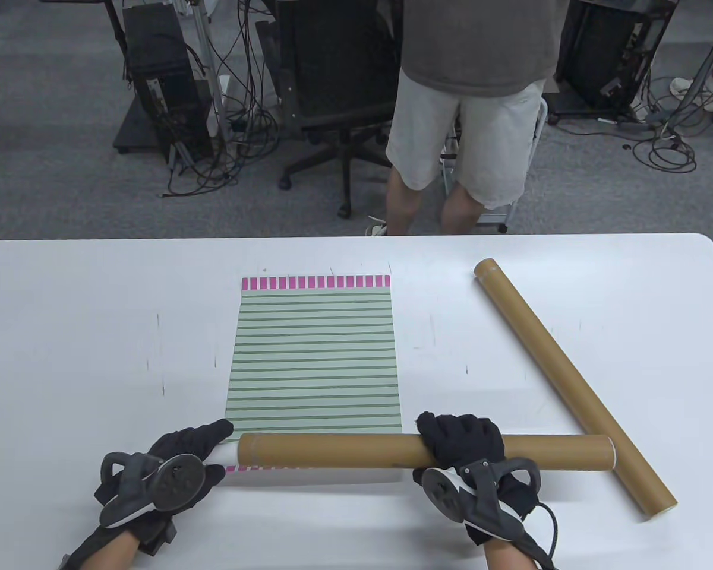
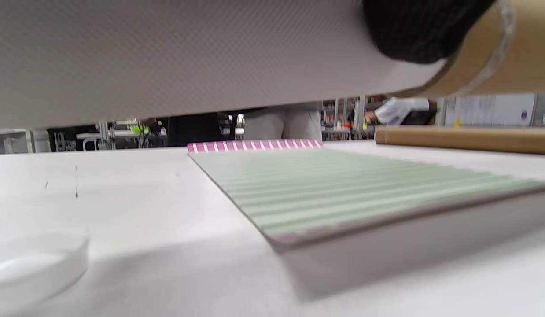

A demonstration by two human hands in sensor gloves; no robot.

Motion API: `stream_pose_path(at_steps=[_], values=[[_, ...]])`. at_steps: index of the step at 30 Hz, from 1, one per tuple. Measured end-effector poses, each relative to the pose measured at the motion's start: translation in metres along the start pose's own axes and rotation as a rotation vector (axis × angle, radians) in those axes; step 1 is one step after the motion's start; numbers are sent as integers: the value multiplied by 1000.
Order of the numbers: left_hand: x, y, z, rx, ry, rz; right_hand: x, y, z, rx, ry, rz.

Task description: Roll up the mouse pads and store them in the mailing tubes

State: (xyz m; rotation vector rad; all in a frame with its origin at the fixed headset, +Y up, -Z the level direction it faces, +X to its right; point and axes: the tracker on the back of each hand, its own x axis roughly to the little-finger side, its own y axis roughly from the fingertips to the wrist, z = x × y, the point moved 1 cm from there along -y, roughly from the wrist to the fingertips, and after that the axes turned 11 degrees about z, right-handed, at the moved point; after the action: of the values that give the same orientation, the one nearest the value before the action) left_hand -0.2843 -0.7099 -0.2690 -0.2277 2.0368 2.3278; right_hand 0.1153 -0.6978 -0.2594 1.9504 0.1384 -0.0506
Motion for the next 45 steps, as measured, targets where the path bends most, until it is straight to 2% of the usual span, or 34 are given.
stream_pose_path(at_steps=[3,4,6,8,10,11,13,15,17,19,21,22,23,24,25,26,28,29,32,36,37,38,39,40,42,45], values=[[1,-1,5,-96,153,-28,-12,1,0,20,-33,-48],[-1,0,6,-109,140,-29,-12,0,-2,47,-8,-45],[5,1,8,-219,45,-14,-10,1,-6,74,1,-59],[11,-2,4,-214,81,87,-11,3,-7,85,-11,-70],[28,-5,3,-207,19,242,-9,2,-10,99,-10,-65],[33,-6,2,-197,22,259,-9,2,-12,106,-11,-69],[38,-5,-2,-150,73,323,-13,1,-16,130,0,-69],[46,-7,0,-42,104,449,-15,0,-17,142,-9,-60],[48,-8,1,-41,193,462,-15,0,-16,131,-19,-51],[51,-7,2,-67,195,468,-13,0,-15,127,-12,-44],[53,-7,1,-87,290,417,-10,0,-15,131,-4,-25],[52,-7,-1,-47,453,317,-11,0,-15,133,-2,-22],[46,-8,-3,20,669,214,-14,-1,-14,139,11,-22],[40,-9,-5,69,811,180,-16,-1,-14,142,14,-25],[30,-10,-9,177,1009,116,-19,-1,-14,138,-1,-31],[21,-10,-12,261,1113,49,-23,-1,-15,137,-17,-31],[9,-10,-14,326,1176,-61,-26,-1,-17,142,-33,-38],[4,-7,-13,330,1154,-78,-26,-1,-18,135,-52,-22],[4,-6,-10,238,1026,-83,-22,2,-18,137,-54,-30],[13,-7,-10,249,1049,-56,-21,1,-18,141,-14,-45],[24,-5,-5,191,995,-34,-21,1,-18,122,-10,-54],[40,-2,4,68,849,38,-19,3,-17,115,-1,-53],[51,-2,9,-3,736,69,-18,3,-16,117,28,-56],[65,-2,15,-67,536,126,-16,3,-15,120,56,-58],[82,-2,6,-4,224,227,-16,1,-13,117,85,-54],[87,-14,-21,225,-2,326,-16,-3,-8,101,100,-47]])
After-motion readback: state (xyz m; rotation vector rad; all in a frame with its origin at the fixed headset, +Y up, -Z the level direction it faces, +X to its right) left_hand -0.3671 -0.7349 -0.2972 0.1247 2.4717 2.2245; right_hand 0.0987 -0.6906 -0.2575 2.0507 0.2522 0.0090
